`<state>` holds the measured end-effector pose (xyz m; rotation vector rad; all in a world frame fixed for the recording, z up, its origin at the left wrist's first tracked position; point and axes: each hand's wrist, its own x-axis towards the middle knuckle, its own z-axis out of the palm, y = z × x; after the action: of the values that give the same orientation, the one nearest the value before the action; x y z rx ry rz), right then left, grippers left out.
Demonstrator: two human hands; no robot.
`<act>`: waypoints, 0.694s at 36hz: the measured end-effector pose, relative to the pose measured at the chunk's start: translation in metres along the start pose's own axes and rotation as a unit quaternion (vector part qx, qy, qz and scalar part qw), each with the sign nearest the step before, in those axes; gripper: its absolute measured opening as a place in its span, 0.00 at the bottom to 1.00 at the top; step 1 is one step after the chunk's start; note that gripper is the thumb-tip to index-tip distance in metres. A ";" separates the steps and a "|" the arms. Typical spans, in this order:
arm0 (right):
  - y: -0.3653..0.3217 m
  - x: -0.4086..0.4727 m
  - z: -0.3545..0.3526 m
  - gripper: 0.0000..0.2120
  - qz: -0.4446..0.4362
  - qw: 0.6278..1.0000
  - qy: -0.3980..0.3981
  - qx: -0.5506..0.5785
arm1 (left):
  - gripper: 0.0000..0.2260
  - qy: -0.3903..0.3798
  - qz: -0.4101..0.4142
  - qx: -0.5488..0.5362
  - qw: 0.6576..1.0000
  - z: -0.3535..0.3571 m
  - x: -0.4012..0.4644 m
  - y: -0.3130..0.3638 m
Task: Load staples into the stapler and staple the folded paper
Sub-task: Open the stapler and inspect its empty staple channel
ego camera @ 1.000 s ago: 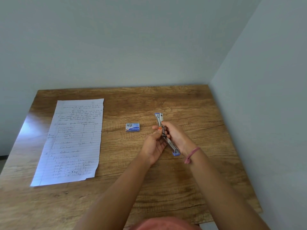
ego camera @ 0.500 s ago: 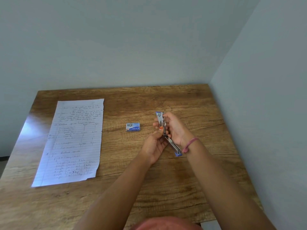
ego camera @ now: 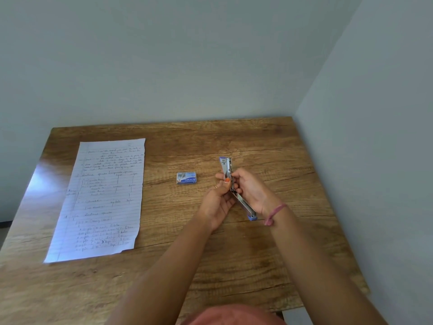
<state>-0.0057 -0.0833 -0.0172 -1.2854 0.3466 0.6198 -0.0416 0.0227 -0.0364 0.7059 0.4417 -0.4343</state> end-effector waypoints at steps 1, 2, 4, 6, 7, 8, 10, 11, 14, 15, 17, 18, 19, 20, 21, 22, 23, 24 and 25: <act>0.000 -0.001 -0.001 0.18 -0.001 1.000 -0.004 0.001 | 0.07 0.000 0.000 0.001 1.000 0.000 0.000 0.000; 0.000 -0.002 -0.001 0.19 -0.002 1.000 -0.007 -0.001 | 0.07 0.000 0.000 0.002 1.000 0.000 0.000 0.000; 0.000 -0.005 -0.001 0.19 -0.005 1.000 -0.012 -0.002 | 0.07 -0.002 0.000 0.004 1.000 0.000 0.000 0.000; 0.000 -0.005 -0.001 0.19 -0.008 1.000 -0.018 -0.003 | 0.07 -0.005 0.000 0.006 1.000 0.000 -0.001 0.000; 0.000 -0.005 -0.001 0.19 -0.011 1.000 -0.021 -0.005 | 0.07 -0.006 0.001 0.006 1.000 0.000 -0.001 0.000; 0.000 -0.006 -0.001 0.19 -0.014 1.000 -0.023 -0.008 | 0.07 -0.005 0.001 0.005 1.000 0.000 -0.001 0.000; 0.001 -0.005 -0.001 0.20 -0.020 0.999 -0.027 -0.015 | 0.07 -0.004 0.003 0.005 1.000 0.000 -0.002 0.000; 0.001 -0.005 -0.001 0.20 -0.022 0.999 -0.028 -0.015 | 0.07 -0.003 0.004 0.006 1.000 0.000 -0.002 0.000; 0.002 -0.003 0.000 0.19 -0.029 0.999 -0.021 -0.015 | 0.07 0.002 0.004 0.008 1.000 0.001 -0.001 0.000; 0.002 -0.003 0.001 0.19 -0.031 0.999 -0.017 -0.017 | 0.07 0.003 0.004 0.008 1.000 0.001 -0.001 0.001; 0.001 -0.004 0.001 0.19 -0.033 0.999 -0.012 -0.025 | 0.07 0.004 0.004 0.006 1.000 0.000 0.000 0.000; 0.001 -0.005 0.002 0.19 -0.031 0.999 -0.010 -0.029 | 0.07 0.005 0.003 0.007 1.000 0.000 0.000 0.000; 0.001 -0.005 0.002 0.19 -0.027 0.999 -0.009 -0.031 | 0.07 0.005 0.002 0.008 1.000 0.000 0.000 0.000; 0.000 -0.005 0.002 0.19 -0.021 0.999 -0.008 -0.031 | 0.07 0.005 0.002 0.009 1.000 0.000 0.000 0.000; 0.000 -0.005 0.003 0.19 -0.014 0.999 -0.008 -0.028 | 0.07 0.006 0.002 0.009 1.000 0.000 0.000 0.000; 0.000 -0.005 0.003 0.19 -0.009 1.000 -0.010 -0.024 | 0.07 0.007 0.002 0.009 1.000 0.000 0.000 0.000; 0.000 -0.005 0.003 0.20 -0.006 1.000 -0.011 -0.019 | 0.07 0.007 0.002 0.009 1.000 0.000 0.000 0.000; 0.000 -0.005 0.003 0.19 -0.006 1.000 -0.014 -0.014 | 0.07 0.008 0.001 0.009 1.000 0.000 0.000 0.000; 0.000 -0.006 0.002 0.19 -0.006 1.000 -0.016 -0.008 | 0.07 0.009 0.001 0.009 1.000 0.001 0.000 0.000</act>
<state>-0.0105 -0.0824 -0.0136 -1.2900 0.3084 0.6337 -0.0413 0.0223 -0.0361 0.7288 0.4547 -0.4312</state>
